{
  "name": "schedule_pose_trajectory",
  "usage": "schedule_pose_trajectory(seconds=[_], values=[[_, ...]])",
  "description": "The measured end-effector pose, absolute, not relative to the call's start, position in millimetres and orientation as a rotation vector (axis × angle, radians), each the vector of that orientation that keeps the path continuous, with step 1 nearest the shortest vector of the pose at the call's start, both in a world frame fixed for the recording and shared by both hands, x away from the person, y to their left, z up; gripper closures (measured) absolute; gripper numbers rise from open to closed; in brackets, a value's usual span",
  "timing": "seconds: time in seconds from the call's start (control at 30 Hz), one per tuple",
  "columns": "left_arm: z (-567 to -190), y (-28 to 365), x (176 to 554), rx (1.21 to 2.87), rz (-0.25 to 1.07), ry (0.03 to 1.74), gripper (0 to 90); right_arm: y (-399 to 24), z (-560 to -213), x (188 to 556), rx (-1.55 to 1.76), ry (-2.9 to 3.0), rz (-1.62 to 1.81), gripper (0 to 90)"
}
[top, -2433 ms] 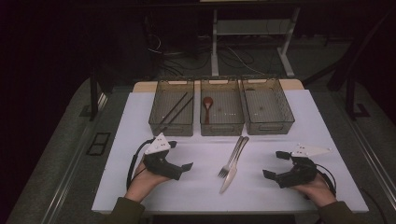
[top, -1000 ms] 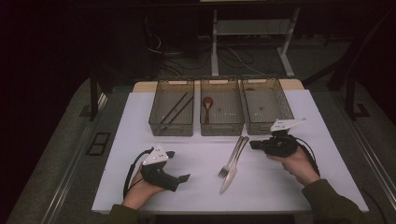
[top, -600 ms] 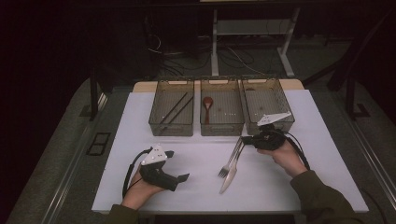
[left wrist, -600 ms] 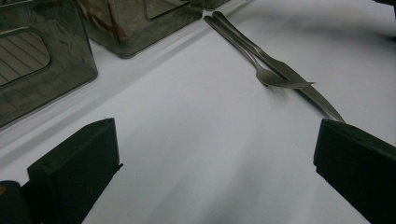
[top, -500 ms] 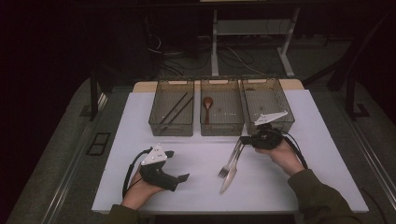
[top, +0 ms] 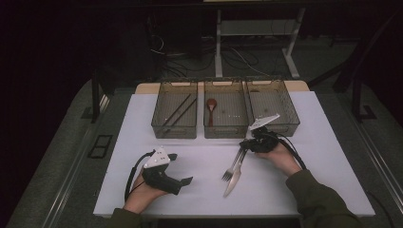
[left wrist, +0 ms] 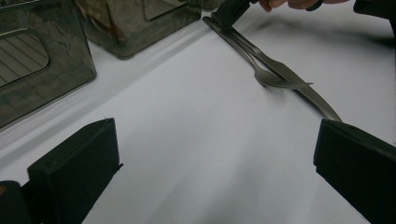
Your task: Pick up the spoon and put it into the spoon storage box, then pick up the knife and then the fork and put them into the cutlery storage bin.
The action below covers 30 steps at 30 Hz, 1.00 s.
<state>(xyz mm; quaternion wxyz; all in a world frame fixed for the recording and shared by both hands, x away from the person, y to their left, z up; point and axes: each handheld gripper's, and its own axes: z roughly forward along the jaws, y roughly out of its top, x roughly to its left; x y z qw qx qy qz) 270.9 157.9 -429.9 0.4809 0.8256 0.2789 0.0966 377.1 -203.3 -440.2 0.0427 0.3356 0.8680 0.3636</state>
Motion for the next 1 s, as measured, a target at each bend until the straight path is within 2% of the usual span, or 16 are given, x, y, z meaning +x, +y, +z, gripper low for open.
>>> schedule_pose_trajectory(seconds=[1.0], values=[[-430, 158, 271, 2.014, 0.226, 0.673, 0.0, -206, -440, 366, 0.925, 2.76, 0.941, 89.2]])
